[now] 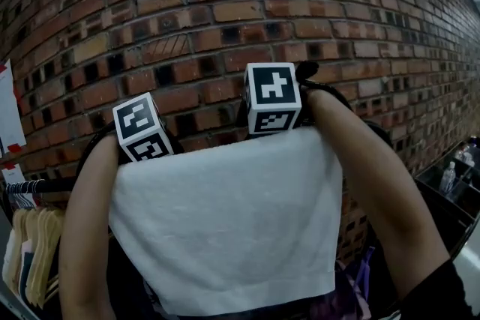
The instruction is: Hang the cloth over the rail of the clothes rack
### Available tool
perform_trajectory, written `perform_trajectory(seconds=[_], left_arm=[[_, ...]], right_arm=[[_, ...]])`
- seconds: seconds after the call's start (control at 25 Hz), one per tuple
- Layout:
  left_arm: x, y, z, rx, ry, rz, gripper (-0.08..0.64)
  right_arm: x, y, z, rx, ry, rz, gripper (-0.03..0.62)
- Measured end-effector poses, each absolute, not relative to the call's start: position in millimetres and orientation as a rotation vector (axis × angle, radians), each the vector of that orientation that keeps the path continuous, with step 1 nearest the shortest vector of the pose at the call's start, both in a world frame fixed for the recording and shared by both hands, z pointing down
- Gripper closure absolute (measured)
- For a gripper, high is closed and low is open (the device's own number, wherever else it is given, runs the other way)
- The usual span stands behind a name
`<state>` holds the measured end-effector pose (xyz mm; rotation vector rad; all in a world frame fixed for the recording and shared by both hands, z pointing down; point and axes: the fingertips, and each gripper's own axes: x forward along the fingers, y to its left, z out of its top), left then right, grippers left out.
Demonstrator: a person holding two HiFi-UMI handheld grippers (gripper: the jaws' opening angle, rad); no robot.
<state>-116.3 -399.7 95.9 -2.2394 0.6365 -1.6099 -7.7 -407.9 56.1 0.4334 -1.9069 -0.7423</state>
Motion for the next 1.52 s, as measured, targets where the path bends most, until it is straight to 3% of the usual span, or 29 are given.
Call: perform_trajectory(seconds=[0.24,0.64,1.0,1.04,1.08,1.12,1.2,1.36,1.52], left_arm=[[-93.0,-398.8,54.1,-2.215,0.611,-1.286,0.277],[-93.5,-387.3,-11.8,-2.007,0.697,-0.994,0.276],[-91.6,-280.8,-143.5,-1.702,0.871,-0.224,0.279],[-89.1,-242.8,-154.7,-1.682,0.863,-0.081,0.299],[-86.3,-202.5,-159.9,-1.677,0.844,0.06,0.43],[-83.8,-168.2,-158.1,-1.684,0.823,0.171,0.539],[-79.3,-128.1,-136.8,-1.732,0.796,0.29,0.552],[-77.1,-127.2,-30.1,-1.968,0.884,0.375,0.552],[-91.0,-168.9,88.9,-2.185,1.084,0.381,0.552]], right_arm=[[-24.4,-399.7,40.0,0.44,-2.016,-0.861,0.37],[-33.2,-390.1,-14.9,0.628,-2.022,-1.183,0.37],[-17.7,-305.0,-134.7,0.987,-2.473,-1.449,0.371],[-12.8,-277.0,-148.0,1.018,-2.571,-1.482,0.381],[-8.0,-247.3,-156.7,1.044,-2.669,-1.508,0.446],[-3.8,-220.8,-159.2,1.066,-2.753,-1.524,0.502],[-0.6,-182.1,-144.6,1.1,-2.866,-1.521,0.588],[-16.1,-150.9,-42.1,1.191,-2.951,-1.39,0.589],[-32.5,-175.1,74.5,1.312,-2.993,-1.054,0.589]])
